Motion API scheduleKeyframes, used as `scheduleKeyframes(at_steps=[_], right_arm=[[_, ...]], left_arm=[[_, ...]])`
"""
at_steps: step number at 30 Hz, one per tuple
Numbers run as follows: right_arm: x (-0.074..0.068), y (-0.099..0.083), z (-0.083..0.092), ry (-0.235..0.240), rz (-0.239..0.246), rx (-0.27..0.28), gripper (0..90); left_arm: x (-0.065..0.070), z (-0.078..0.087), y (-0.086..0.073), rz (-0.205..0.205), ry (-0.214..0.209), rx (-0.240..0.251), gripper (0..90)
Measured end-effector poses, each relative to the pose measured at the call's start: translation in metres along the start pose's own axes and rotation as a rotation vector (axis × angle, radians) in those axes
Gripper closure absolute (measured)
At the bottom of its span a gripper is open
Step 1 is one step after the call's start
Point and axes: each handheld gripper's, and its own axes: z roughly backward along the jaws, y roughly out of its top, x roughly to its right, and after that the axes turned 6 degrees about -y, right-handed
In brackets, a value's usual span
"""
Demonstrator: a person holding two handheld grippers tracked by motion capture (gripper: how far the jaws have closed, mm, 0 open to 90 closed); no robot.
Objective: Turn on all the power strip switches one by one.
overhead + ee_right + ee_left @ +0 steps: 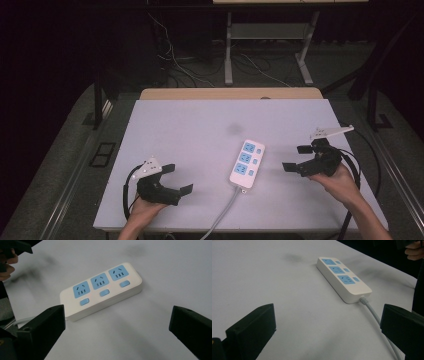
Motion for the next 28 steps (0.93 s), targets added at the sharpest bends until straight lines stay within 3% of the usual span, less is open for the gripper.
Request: scheduleKeyframes(at_steps=[8,14,28], right_arm=[[-0.011,-0.031,0.005,0.008,-0.032,0.054,0.4],[-0.022,-0.05,0.006,-0.013,-0.027,0.098,0.4],[-0.031,-0.079,0.0,-0.004,-0.04,0.127,0.4]], left_arm=[[0.0,0.0,0.0,-0.002,0.001,-0.004,0.0],[0.001,0.0,0.0,-0.004,0.002,-0.004,0.0],[0.001,-0.001,0.0,-0.006,-0.005,-0.009,0.0]])
